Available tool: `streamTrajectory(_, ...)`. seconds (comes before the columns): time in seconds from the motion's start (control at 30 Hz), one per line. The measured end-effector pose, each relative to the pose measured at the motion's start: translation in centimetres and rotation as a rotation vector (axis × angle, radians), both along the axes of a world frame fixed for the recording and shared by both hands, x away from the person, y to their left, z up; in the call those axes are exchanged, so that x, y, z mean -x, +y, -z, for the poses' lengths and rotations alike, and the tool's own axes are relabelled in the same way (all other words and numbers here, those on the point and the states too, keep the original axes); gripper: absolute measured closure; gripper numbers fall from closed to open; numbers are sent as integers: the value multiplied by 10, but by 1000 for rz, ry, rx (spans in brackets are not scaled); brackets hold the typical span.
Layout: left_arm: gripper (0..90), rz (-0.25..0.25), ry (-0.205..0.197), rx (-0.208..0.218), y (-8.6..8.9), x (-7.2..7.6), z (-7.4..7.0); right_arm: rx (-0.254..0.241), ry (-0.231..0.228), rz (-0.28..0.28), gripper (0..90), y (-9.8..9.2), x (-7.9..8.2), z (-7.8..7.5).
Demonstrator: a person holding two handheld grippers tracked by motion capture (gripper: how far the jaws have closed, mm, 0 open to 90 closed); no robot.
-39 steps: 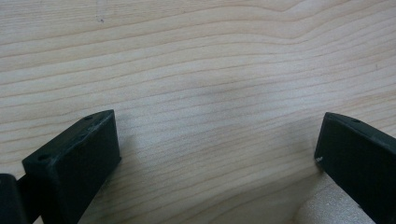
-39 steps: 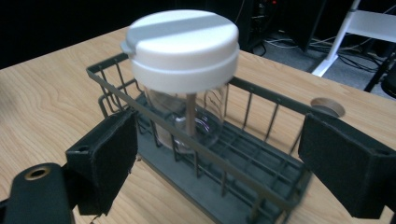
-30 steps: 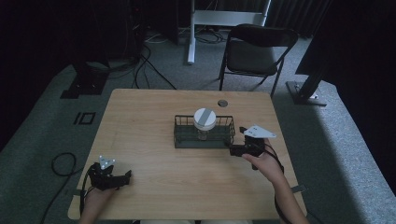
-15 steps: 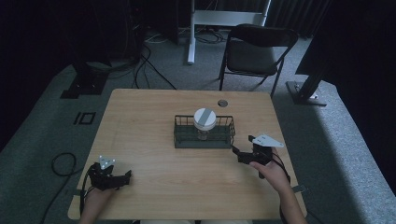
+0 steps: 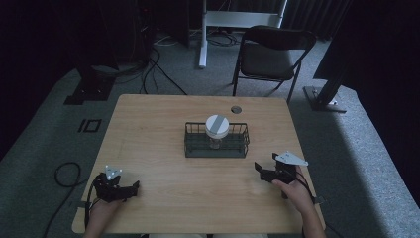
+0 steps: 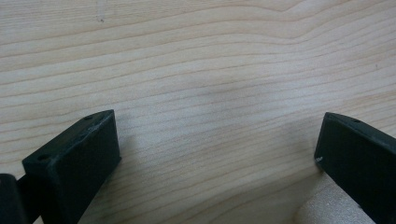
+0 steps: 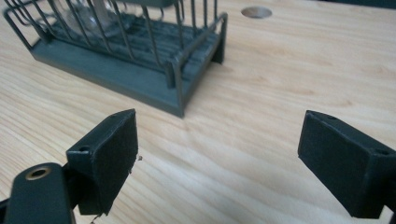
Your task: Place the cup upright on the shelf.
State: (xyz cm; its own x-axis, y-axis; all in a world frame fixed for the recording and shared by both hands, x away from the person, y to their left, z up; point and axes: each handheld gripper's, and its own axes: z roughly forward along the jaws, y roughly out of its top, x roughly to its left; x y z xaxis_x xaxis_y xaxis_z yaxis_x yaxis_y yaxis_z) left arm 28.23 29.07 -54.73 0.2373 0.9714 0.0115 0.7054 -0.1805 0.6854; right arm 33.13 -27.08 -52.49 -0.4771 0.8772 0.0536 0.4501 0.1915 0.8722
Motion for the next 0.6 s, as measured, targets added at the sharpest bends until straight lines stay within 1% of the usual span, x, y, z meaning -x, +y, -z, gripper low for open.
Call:
streamTrajectory(0.23, 3, 0, 0, -1, 0, 0, 0, 33, 28, 30, 121, -8, 7, 9)
streamTrajectory(0.37, 3, 0, 0, -1, 0, 0, 0, 37, 39, 51, 121, -13, 12, 13)
streamTrajectory(0.6, 3, 0, 0, -1, 0, 0, 0, 70, 79, 80, 121, -19, 20, 21)
